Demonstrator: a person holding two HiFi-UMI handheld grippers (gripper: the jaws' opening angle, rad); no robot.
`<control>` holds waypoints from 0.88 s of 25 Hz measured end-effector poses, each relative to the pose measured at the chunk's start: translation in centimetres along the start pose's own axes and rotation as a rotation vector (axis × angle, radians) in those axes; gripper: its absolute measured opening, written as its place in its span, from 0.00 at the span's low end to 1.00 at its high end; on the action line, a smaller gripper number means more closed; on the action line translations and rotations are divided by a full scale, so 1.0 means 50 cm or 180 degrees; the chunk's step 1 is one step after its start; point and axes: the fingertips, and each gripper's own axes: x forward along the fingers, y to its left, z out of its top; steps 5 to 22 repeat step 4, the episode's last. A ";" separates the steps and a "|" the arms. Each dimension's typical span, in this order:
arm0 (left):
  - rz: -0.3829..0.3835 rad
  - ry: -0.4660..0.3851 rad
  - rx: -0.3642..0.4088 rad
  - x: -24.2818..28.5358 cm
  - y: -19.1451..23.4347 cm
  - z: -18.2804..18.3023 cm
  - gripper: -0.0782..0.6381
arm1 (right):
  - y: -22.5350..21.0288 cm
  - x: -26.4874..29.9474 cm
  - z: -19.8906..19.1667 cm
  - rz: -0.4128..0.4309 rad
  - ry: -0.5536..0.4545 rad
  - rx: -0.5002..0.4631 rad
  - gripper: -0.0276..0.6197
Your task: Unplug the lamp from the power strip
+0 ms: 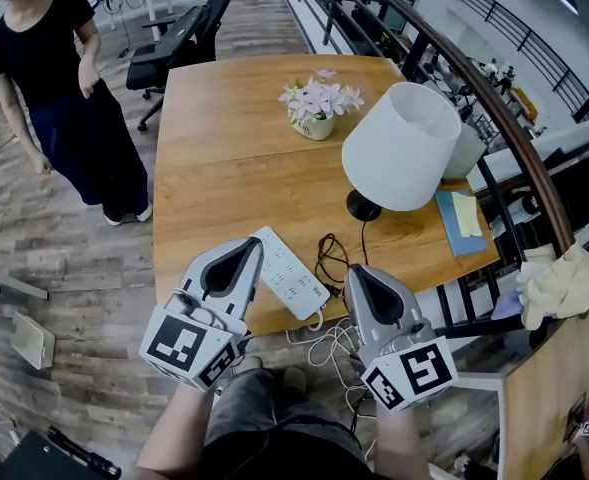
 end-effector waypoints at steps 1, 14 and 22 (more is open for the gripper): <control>0.0001 -0.0002 -0.0002 0.000 0.002 0.001 0.10 | 0.002 0.003 0.001 0.0028 -0.0015 0.0038 0.05; -0.0006 -0.0009 -0.0030 0.001 0.009 0.003 0.10 | 0.008 0.011 0.001 0.0110 -0.0064 0.0185 0.05; -0.0006 -0.0009 -0.0030 0.001 0.009 0.003 0.10 | 0.008 0.011 0.001 0.0110 -0.0064 0.0185 0.05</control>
